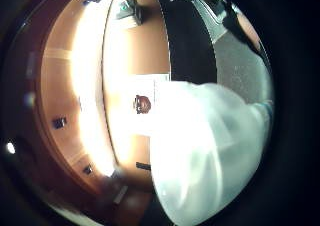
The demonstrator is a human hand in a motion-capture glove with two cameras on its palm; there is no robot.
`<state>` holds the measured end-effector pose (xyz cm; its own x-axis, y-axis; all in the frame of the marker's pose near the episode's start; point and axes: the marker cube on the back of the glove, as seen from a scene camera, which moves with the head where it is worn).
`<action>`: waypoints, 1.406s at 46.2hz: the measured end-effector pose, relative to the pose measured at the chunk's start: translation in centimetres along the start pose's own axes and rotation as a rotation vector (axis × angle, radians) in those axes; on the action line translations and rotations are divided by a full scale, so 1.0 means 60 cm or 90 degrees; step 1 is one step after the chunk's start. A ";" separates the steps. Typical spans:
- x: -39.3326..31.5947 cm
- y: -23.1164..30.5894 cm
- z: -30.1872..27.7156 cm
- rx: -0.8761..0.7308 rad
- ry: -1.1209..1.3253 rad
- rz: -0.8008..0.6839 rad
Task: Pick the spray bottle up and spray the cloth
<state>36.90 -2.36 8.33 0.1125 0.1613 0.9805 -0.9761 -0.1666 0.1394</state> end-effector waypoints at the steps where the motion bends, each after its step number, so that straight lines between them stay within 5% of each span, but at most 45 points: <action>1: -0.001 -0.004 0.001 0.002 0.001 0.002; 27: -0.019 -0.021 0.020 -0.108 0.079 -0.042; 49: -0.115 0.060 -0.021 -0.406 0.321 -0.227; 65: -0.172 0.225 -0.002 -0.673 0.674 -0.432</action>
<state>22.55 -6.17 0.11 0.8111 0.5510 0.1963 -0.5405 0.8343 -0.1085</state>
